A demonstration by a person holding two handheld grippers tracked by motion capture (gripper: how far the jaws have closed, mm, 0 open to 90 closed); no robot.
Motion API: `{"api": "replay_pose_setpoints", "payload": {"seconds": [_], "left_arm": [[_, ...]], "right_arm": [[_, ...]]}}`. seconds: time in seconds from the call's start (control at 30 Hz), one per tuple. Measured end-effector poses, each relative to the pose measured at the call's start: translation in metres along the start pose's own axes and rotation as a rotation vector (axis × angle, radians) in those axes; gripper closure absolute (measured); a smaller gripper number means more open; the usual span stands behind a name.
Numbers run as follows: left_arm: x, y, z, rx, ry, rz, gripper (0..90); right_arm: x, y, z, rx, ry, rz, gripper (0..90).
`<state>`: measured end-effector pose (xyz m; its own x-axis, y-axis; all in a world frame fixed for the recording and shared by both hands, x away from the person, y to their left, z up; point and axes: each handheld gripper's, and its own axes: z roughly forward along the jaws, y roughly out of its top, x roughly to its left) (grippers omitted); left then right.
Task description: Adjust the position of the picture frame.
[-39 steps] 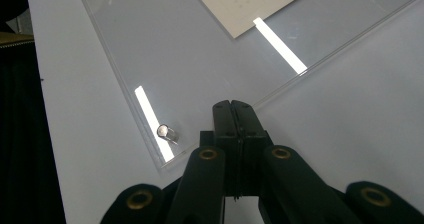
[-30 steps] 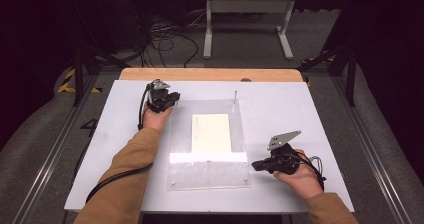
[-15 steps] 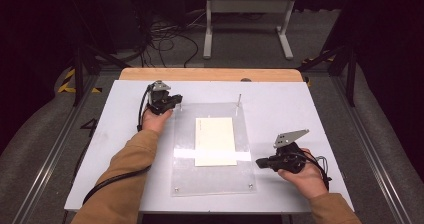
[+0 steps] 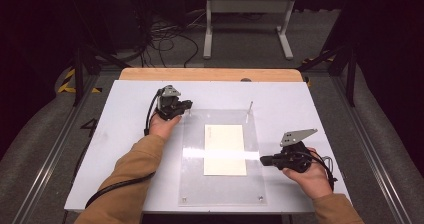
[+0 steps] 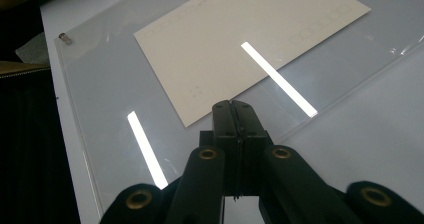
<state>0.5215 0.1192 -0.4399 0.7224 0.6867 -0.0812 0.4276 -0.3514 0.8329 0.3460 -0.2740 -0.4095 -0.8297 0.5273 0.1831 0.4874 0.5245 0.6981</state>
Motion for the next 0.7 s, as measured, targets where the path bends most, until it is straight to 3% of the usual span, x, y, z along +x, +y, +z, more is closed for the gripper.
{"api": "replay_pose_setpoints", "payload": {"seconds": [0.27, 0.37, 0.4, 0.53, 0.63, 0.67, 0.7], "left_arm": [[-0.015, 0.002, 0.007, 0.01, -0.044, 0.037, 84.5], [-0.013, 0.001, 0.008, 0.005, -0.058, 0.011, 83.6], [-0.012, 0.001, 0.007, 0.002, -0.049, 0.019, 82.4], [-0.017, 0.0, -0.003, -0.003, -0.027, 0.041, 70.8], [-0.019, -0.002, -0.016, -0.013, -0.024, 0.054, 67.5], [-0.021, -0.006, -0.028, -0.019, -0.003, 0.074, 66.4], [-0.021, -0.006, -0.028, -0.019, -0.003, 0.074, 64.7]], "right_arm": [[0.0, 0.0, -0.001, -0.007, -0.004, -0.002, 89.1], [-0.001, -0.001, -0.003, -0.018, -0.012, -0.002, 87.2], [-0.002, -0.001, -0.003, -0.024, -0.02, -0.005, 85.9], [-0.006, 0.0, -0.004, -0.045, -0.054, -0.005, 80.9], [-0.018, -0.002, -0.006, -0.073, -0.123, 0.004, 70.1], [-0.022, -0.002, -0.006, -0.081, -0.137, 0.005, 68.6], [-0.022, -0.002, -0.006, -0.081, -0.137, 0.005, 68.6]]}}
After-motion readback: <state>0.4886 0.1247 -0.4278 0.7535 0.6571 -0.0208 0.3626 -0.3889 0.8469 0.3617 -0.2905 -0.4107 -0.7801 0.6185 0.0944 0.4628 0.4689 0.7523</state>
